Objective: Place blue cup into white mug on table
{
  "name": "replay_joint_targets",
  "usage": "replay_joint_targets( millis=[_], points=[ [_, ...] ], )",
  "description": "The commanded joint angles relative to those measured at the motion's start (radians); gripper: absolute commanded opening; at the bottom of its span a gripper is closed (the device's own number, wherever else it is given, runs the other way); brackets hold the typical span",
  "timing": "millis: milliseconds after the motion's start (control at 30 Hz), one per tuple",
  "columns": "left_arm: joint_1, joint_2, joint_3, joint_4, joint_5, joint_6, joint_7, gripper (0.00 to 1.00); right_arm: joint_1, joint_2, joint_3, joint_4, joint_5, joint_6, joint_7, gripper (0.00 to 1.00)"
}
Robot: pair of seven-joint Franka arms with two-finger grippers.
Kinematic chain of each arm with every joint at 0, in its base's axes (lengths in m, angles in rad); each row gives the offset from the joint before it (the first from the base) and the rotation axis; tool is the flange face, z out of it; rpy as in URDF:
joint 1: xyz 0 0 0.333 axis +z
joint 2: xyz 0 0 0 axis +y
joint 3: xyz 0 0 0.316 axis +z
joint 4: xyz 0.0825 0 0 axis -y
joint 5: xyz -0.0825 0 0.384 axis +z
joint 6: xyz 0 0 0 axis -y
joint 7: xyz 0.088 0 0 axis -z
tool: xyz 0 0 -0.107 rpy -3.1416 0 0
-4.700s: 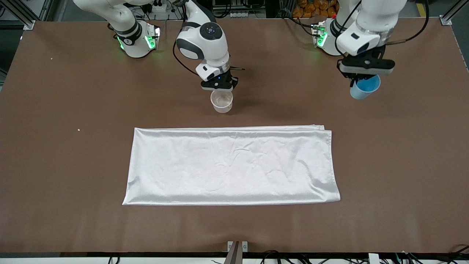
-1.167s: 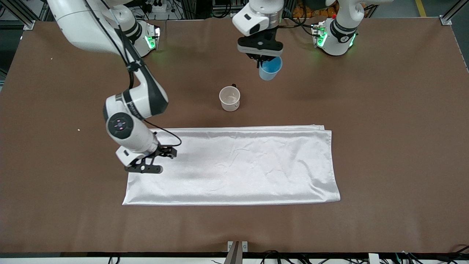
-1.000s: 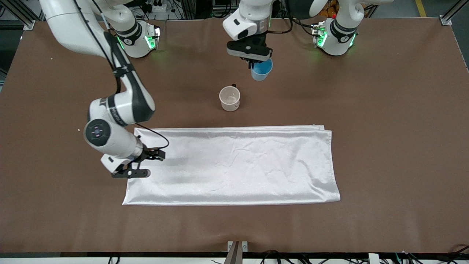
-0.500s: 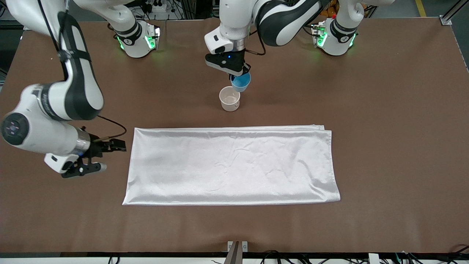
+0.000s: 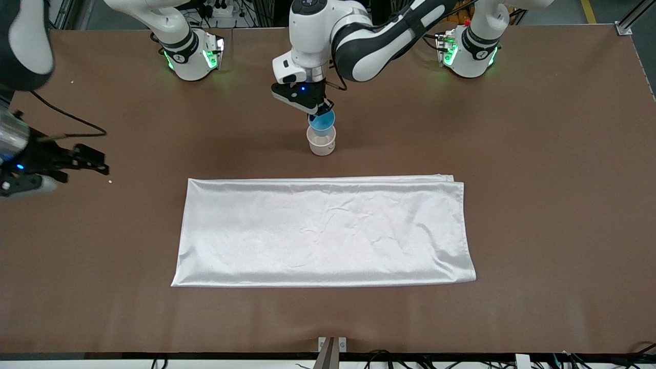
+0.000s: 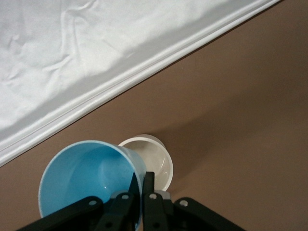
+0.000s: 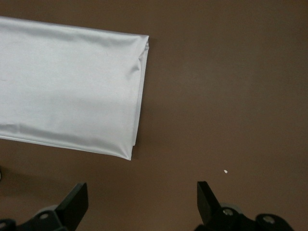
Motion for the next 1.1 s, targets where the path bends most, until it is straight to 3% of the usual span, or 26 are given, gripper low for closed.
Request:
replay_joint_targets(
  millis=[0, 433, 1067],
  points=[
    [-0.022, 0.059, -0.006, 0.030, 0.076, -0.001, -0.025, 0.00, -0.030, -0.063, 0.009, -0.041, -0.030, -0.006, 0.043, 1.00],
    [-0.034, 0.144, -0.002, 0.030, 0.161, 0.006, -0.022, 0.00, -0.029, -0.074, 0.012, -0.044, -0.073, -0.033, 0.238, 1.00],
    [-0.084, 0.202, 0.033, 0.030, 0.214, 0.032, -0.022, 0.00, -0.027, -0.077, 0.019, -0.042, -0.057, -0.060, 0.242, 1.00]
  ],
)
